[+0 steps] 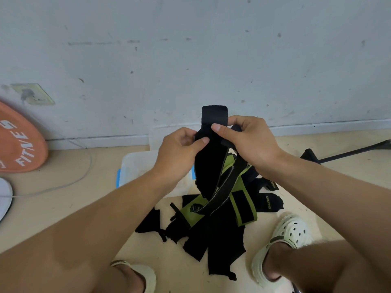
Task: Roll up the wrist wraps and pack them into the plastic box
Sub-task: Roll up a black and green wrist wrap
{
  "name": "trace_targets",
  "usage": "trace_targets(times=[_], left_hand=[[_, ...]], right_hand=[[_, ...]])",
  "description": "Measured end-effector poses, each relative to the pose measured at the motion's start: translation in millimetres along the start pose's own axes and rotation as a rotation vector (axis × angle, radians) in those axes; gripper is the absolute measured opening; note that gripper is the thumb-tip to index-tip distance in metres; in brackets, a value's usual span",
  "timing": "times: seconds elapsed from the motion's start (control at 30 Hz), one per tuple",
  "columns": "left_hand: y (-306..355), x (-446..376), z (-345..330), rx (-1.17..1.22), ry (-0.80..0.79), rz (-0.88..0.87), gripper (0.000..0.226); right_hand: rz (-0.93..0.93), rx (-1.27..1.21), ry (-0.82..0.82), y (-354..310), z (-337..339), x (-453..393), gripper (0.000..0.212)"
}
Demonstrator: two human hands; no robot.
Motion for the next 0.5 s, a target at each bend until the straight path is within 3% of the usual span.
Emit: trace_targets(times=[0.33,0.5], left_hand=[[10,-13,20,0.161,0.136,-0.004,0.014],[-2,-2,-10,0.051,-0.147,0.041,0.023]], right_hand=[[-0.104,0.148,-0.167,11,-5,3,0.025],[-0.137,-0.091,-0.062,4,2,-2,0.021]])
Point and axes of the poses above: each hand's wrist, its own x-axis away from the middle knuckle, its own z-axis out of the back of the hand, y = z × x, the point moved 9 cm from there along -x, towards the middle knuckle, and after that the axes turned 7 degrees about y, right-handed, at the moved point
